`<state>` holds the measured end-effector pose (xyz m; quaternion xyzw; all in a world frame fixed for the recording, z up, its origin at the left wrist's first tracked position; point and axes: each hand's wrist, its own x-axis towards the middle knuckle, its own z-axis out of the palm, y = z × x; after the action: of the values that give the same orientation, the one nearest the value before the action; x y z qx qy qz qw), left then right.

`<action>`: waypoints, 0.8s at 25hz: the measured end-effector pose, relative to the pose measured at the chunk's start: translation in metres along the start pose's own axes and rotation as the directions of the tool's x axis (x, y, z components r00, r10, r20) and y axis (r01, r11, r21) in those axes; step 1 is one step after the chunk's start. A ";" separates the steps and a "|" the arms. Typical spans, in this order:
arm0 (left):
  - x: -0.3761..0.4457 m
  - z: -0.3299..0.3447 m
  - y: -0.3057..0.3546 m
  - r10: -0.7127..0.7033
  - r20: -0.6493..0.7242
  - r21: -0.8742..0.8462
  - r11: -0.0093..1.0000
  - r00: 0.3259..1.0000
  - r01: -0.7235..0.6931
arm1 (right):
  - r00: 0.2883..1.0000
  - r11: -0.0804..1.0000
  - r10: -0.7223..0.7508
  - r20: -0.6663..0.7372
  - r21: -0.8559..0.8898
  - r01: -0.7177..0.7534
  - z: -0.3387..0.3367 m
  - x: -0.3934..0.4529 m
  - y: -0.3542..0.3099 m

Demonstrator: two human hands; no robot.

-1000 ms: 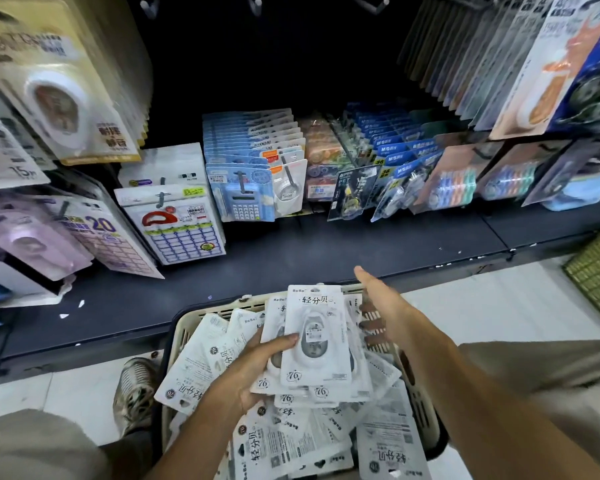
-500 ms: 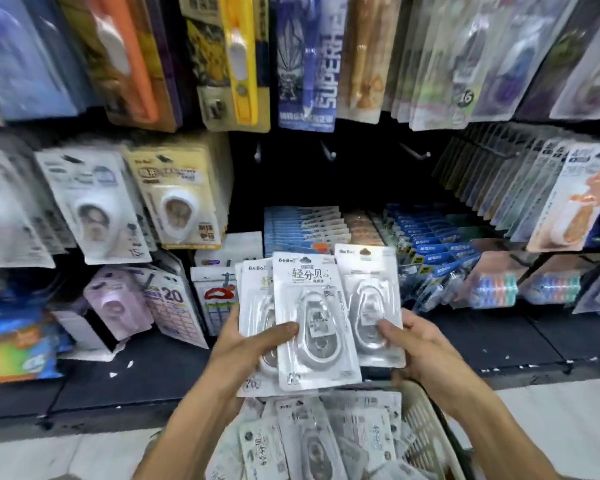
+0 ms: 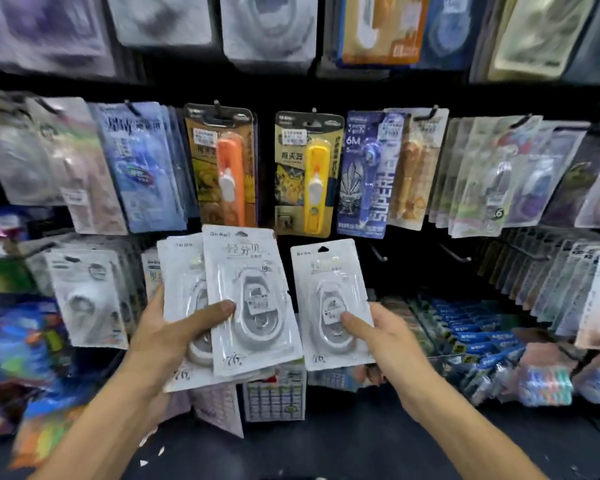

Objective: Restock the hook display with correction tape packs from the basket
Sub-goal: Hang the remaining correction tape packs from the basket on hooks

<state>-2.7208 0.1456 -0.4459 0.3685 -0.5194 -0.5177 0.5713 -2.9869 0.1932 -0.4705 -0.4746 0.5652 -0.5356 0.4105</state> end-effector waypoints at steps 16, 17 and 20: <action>-0.017 0.004 0.010 -0.009 -0.189 -0.079 0.997 0.982 -0.007 | 0.990 0.997 -0.026 -0.139 0.070 0.036 0.014 -0.010 0.019; -0.015 0.005 0.011 -0.013 -0.205 -0.097 0.995 0.979 -0.007 | 0.989 0.998 -0.019 -0.143 0.053 0.027 0.016 -0.006 0.018; -0.013 0.011 0.007 -0.038 -0.187 -0.124 0.992 0.982 0.015 | 0.982 1.000 0.025 -0.187 0.018 -0.022 0.019 0.012 0.014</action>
<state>-2.7294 0.1608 -0.4393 0.3873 -0.4250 -0.5189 0.6326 -2.9724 0.1772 -0.4856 -0.4121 0.6027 -0.5775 0.3653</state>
